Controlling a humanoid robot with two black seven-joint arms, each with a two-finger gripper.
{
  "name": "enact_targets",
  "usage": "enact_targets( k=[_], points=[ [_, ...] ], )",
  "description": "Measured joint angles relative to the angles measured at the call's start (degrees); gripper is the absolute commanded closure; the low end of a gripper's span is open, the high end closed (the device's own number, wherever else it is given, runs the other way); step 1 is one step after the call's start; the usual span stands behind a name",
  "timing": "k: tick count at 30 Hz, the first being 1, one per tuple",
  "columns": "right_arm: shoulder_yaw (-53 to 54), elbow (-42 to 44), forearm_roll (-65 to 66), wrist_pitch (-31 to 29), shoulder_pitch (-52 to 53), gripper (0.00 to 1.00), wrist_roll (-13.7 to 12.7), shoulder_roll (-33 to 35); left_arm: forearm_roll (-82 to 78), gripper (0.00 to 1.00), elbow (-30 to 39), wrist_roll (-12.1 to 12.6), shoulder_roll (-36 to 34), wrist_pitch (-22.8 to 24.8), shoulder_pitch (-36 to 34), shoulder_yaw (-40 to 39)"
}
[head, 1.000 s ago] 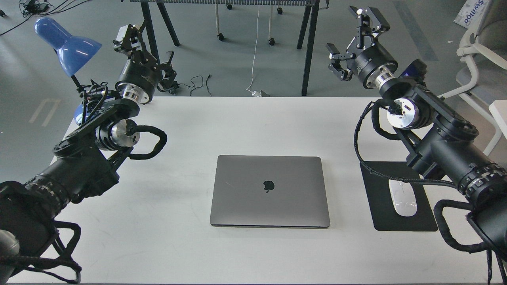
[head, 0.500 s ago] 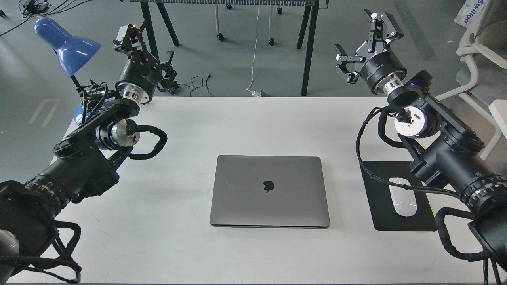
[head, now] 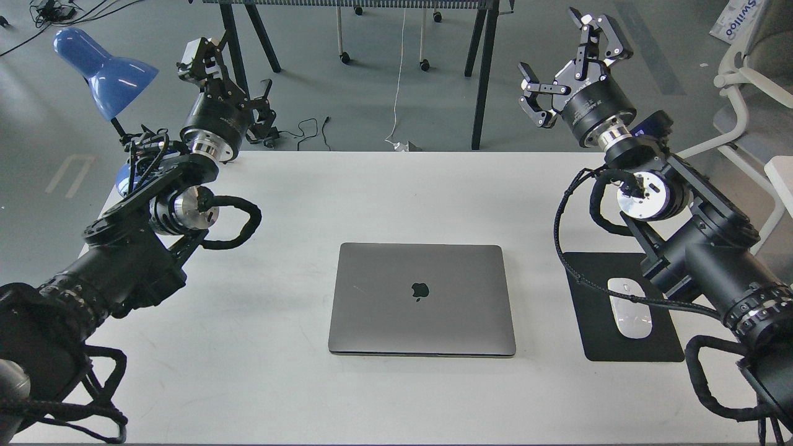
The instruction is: Close notebook with right arm
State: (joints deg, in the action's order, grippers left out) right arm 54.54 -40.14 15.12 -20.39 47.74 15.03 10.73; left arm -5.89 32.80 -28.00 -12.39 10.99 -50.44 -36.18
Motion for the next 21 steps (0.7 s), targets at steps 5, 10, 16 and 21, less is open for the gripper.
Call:
enact_targets(
  k=[5,10,16,21],
  points=[
    [-0.41,-0.02,0.00,0.00,-0.01,0.00,0.00,0.06,0.00,0.00,0.01,0.00,0.00,0.00,0.00,0.01],
    [-0.55,0.10,0.07,0.28,-0.09,0.00,0.00,0.04,0.00,0.00,0.05,0.00,0.00,0.00,0.00,0.01],
    [-0.39,0.74,0.17,1.60,-0.30,0.00,0.00,0.02,0.00,0.00,0.05,0.00,0.00,0.00,0.05,0.00],
    [-0.34,0.77,0.17,2.12,-0.38,0.00,0.00,0.06,0.00,0.00,0.05,0.00,0.00,0.00,0.07,0.01]
  ],
)
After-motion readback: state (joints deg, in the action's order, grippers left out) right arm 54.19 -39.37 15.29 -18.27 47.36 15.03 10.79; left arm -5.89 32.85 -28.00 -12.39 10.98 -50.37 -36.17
